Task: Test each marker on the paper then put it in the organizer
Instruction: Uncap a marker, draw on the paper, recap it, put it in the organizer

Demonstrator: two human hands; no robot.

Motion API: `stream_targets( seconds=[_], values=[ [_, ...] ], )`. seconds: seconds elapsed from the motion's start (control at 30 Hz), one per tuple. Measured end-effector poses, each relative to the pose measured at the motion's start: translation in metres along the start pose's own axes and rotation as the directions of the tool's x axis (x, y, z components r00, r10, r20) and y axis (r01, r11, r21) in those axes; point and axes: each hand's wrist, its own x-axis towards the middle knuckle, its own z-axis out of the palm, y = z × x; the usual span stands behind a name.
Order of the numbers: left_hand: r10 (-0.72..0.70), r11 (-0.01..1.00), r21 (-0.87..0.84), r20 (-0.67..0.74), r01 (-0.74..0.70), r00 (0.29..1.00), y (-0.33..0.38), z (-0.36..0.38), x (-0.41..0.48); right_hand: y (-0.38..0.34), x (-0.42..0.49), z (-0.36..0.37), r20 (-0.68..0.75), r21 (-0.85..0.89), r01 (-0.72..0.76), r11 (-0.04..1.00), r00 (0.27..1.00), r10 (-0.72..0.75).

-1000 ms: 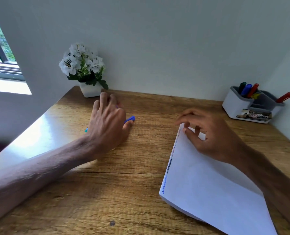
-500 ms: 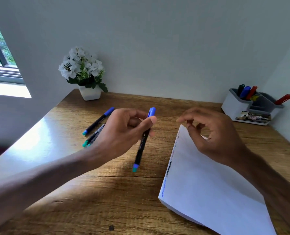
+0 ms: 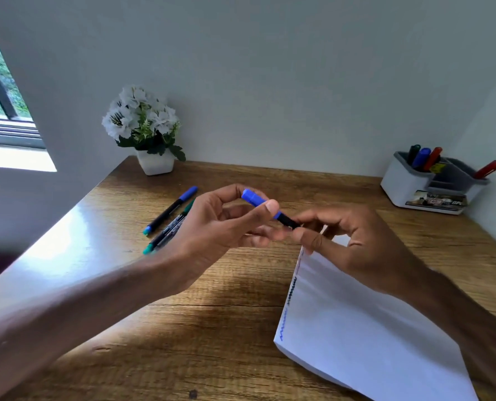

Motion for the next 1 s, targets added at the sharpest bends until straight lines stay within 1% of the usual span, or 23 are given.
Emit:
stream_targets(
  seconds=[0.07, 0.13, 0.2, 0.27, 0.37, 0.43, 0.5, 0.57, 0.67, 0.77, 0.83, 0.93, 1.0],
  values=[
    [0.096, 0.975, 0.202, -0.004, -0.093, 0.995, -0.004, -0.005, 0.002, 0.005, 0.000, -0.008, -0.030, -0.137, 0.011, 0.991, 0.999, -0.015],
    [0.154, 0.898, 0.410, 0.044, -0.158, 0.987, -0.011, -0.008, 0.001, 0.008, -0.001, -0.016, -0.014, -0.322, 0.018, 0.947, 1.000, -0.024],
    [0.153, 0.822, 0.545, 0.070, -0.166, 0.986, -0.018, -0.007, -0.002, 0.009, 0.000, -0.022, 0.021, -0.408, 0.037, 0.912, 0.999, -0.031],
    [0.162, 0.763, 0.620, 0.088, -0.181, 0.983, -0.021, -0.003, -0.006, 0.006, 0.000, -0.021, 0.066, -0.447, 0.092, 0.890, 0.995, -0.070],
    [0.184, 0.711, 0.668, 0.124, -0.219, 0.975, -0.023, 0.001, -0.009, 0.000, 0.001, -0.009, 0.172, -0.477, 0.165, 0.863, 0.981, -0.093],
    [0.210, 0.669, 0.700, 0.143, -0.249, 0.967, -0.023, 0.002, -0.009, -0.001, 0.001, -0.002, 0.217, -0.476, 0.191, 0.859, 0.971, -0.097],
    [0.246, 0.630, 0.722, 0.166, -0.287, 0.955, -0.023, 0.004, -0.010, -0.001, 0.000, 0.000, 0.207, -0.464, 0.190, 0.865, 0.973, -0.103],
    [0.279, 0.602, 0.730, 0.186, -0.323, 0.942, -0.022, 0.005, -0.010, -0.002, -0.002, 0.001, 0.167, -0.479, 0.193, 0.856, 0.978, -0.127],
    [0.319, 0.588, 0.721, 0.209, -0.366, 0.924, -0.023, 0.004, -0.011, -0.003, -0.004, 0.001, 0.128, -0.544, 0.204, 0.814, 0.979, -0.159],
    [0.355, 0.567, 0.715, 0.235, -0.409, 0.905, -0.023, 0.003, -0.011, -0.003, -0.004, 0.002, 0.139, -0.551, 0.227, 0.803, 0.974, -0.180],
    [0.367, 0.560, 0.713, 0.242, -0.421, 0.898, -0.022, 0.003, -0.012, -0.004, -0.005, 0.001, 0.148, -0.570, 0.226, 0.790, 0.974, -0.172],
    [0.383, 0.537, 0.731, 0.234, -0.422, 0.894, -0.023, 0.001, -0.010, -0.005, -0.005, -0.006, 0.109, -0.593, 0.203, 0.779, 0.979, -0.172],
    [0.361, 0.515, 0.749, 0.252, -0.417, 0.898, -0.025, 0.001, -0.008, -0.005, -0.005, -0.006, 0.112, -0.612, 0.202, 0.765, 0.979, -0.169]
  ],
)
